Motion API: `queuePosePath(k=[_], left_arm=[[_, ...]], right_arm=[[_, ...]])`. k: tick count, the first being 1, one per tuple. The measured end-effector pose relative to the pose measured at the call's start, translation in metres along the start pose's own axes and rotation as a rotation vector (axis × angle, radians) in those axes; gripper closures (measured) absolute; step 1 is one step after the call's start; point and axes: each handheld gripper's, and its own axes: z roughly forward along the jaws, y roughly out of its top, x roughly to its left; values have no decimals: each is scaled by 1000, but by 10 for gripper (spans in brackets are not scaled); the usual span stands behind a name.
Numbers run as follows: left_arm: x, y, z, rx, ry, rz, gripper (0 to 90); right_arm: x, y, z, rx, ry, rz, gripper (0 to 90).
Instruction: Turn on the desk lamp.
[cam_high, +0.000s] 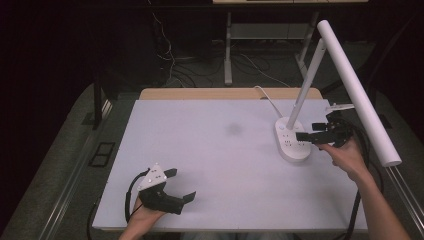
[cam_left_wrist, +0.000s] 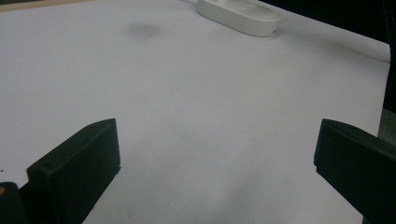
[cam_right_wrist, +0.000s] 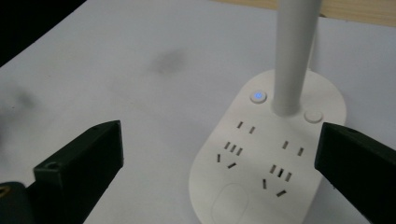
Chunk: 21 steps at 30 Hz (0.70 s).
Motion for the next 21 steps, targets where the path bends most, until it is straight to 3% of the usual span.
queuePosePath(k=[5, 6, 10, 11, 21], left_arm=[[0, 0, 0, -8, 10, -5, 0], [0, 0, 0, -8, 10, -5, 0], [0, 0, 0, -7, 9, -3, 0], [0, 0, 0, -6, 9, -3, 0], [1, 0, -1, -9, 13, -3, 0]], right_arm=[[-9, 4, 3, 23, -37, 16, 9], [-10, 5, 4, 25, -42, 17, 60], [-19, 6, 6, 27, -57, 23, 78], [-21, 7, 6, 27, -59, 24, 132], [-36, 16, 5, 35, -112, 36, 246]])
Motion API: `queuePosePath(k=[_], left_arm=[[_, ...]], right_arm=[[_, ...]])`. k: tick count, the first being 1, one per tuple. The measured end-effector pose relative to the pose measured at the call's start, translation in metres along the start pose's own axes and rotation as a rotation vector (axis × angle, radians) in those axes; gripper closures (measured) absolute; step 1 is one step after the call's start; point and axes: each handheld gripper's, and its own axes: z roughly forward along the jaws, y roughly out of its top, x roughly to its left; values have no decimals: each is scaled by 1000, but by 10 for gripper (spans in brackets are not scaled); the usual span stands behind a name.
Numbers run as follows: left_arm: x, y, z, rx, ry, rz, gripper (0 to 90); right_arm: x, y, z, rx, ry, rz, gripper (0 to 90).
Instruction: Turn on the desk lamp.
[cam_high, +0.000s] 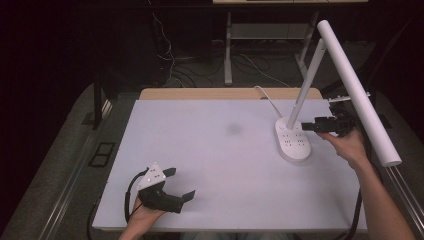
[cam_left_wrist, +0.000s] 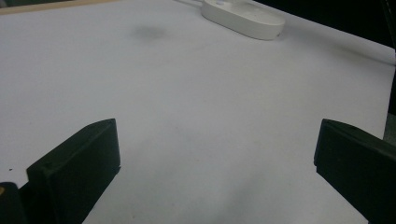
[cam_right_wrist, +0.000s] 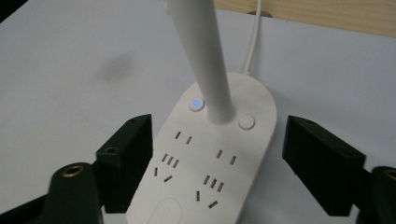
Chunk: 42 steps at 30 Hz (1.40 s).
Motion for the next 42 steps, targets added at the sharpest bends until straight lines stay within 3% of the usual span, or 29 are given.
queuePosePath(k=[9, 19, 30, 42], left_arm=[[0, 0, -1, -1, 1, -1, 0], [0, 0, -2, -2, 4, -1, 0], [0, 0, -2, -1, 10, 1, 0], [0, 0, -2, 1, 14, 3, 0]], right_arm=[[-15, 9, 2, 9, -13, 20, 406], [-32, 7, 15, 25, -10, 65, 655], [-39, 7, 30, 30, -10, 102, 892], [-38, 6, 49, 49, 1, 116, 893]])
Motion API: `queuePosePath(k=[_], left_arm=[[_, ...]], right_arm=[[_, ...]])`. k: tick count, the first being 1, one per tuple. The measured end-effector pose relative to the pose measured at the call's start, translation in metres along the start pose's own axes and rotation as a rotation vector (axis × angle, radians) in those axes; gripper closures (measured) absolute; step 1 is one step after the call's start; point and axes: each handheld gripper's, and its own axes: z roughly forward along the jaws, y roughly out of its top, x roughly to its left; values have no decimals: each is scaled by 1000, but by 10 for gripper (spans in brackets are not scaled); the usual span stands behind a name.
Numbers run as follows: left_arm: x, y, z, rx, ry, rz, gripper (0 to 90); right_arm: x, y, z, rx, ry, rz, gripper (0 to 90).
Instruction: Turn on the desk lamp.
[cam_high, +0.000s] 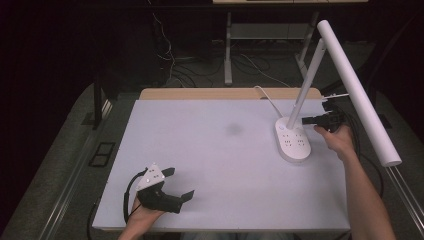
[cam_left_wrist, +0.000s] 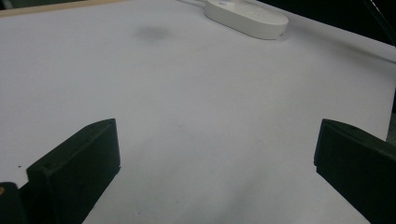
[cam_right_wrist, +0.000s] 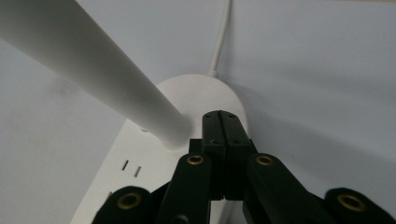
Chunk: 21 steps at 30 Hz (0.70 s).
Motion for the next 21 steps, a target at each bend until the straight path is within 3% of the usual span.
queuePosePath(k=[10, 21], left_arm=[[-1, 0, -1, -4, -2, 1, 0], [-2, 0, 0, -3, -6, 1, 0]], right_arm=[[6, 0, 17, 27, 5, -24, 893], [7, -2, 22, 42, 4, -29, 892]])
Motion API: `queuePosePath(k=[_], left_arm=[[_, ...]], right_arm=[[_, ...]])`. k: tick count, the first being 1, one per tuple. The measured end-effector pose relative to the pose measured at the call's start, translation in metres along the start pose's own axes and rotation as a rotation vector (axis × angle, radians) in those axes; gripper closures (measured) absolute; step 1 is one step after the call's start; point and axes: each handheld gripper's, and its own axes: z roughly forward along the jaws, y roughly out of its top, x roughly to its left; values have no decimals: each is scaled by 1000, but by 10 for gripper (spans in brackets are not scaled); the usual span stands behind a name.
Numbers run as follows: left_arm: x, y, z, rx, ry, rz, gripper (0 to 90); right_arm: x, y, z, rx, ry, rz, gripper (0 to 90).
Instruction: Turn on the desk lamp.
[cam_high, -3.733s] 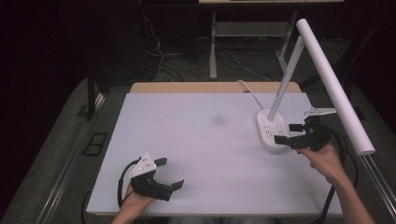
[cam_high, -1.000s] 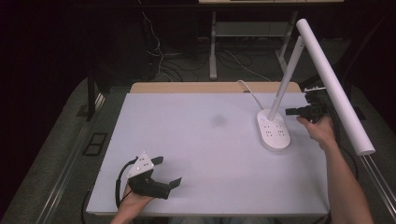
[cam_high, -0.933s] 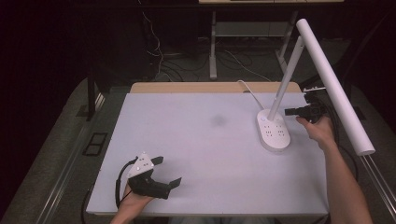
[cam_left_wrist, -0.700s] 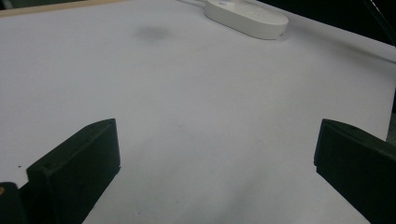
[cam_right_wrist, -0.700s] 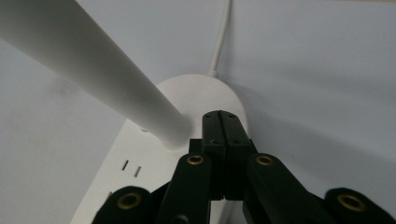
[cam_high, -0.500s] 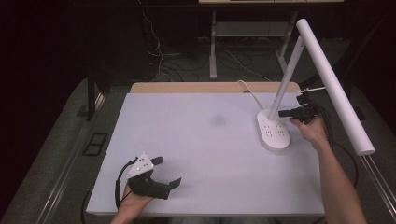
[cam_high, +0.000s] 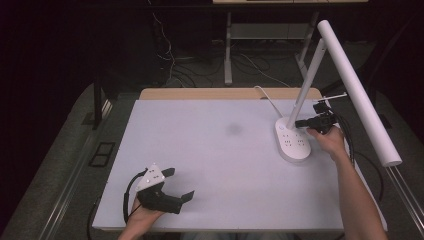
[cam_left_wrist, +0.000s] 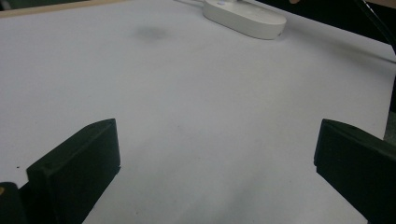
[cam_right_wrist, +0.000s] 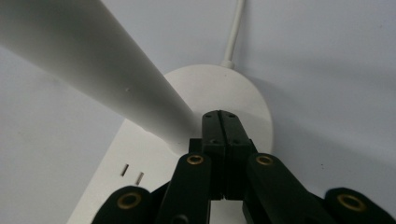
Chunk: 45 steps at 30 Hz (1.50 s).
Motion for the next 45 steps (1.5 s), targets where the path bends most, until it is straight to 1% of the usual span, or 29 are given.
queuePosePath(k=[2, 7, 11, 12, 16, 19, 23, 24, 27, 33, 35, 38, 45], left_arm=[[0, 0, 0, 3, 0, 3, 0], [-1, 0, 0, 4, -3, 7, 0], [-1, 0, 0, 4, -4, 7, 0], [-1, 0, 1, 4, -5, 8, 0], [-2, 0, 0, 3, -6, 11, 0], [-1, 0, -1, 2, -5, 9, 0], [0, 0, -1, 2, -3, 6, 0], [-1, 0, 0, 3, -4, 6, 0], [-1, 0, 0, 7, -6, 6, 0], [-1, 0, 0, 5, -6, 7, 0], [-1, 0, 0, 4, -8, 10, 0], [-2, 0, 0, 4, -9, 11, 0], [-1, 0, 0, 5, -13, 8, 0]], right_arm=[[1, 0, 0, 0, -12, -16, 893], [2, 0, 1, 3, -8, -14, 894], [5, 0, 3, 8, -21, -27, 896], [5, 1, 4, 12, -18, -24, 897], [3, 0, 6, -6, -2, -6, 896], [3, -1, 6, -12, 0, 4, 896], [4, 0, 5, -11, 10, 43, 894], [3, 0, 4, -22, 12, 41, 894], [4, 0, 3, -25, 11, 35, 894], [3, 1, -4, -53, 8, 40, 894], [4, 1, -7, -55, 6, 32, 893], [6, 1, -10, -48, 2, 38, 893], [9, 2, -19, -49, -19, 24, 893]])
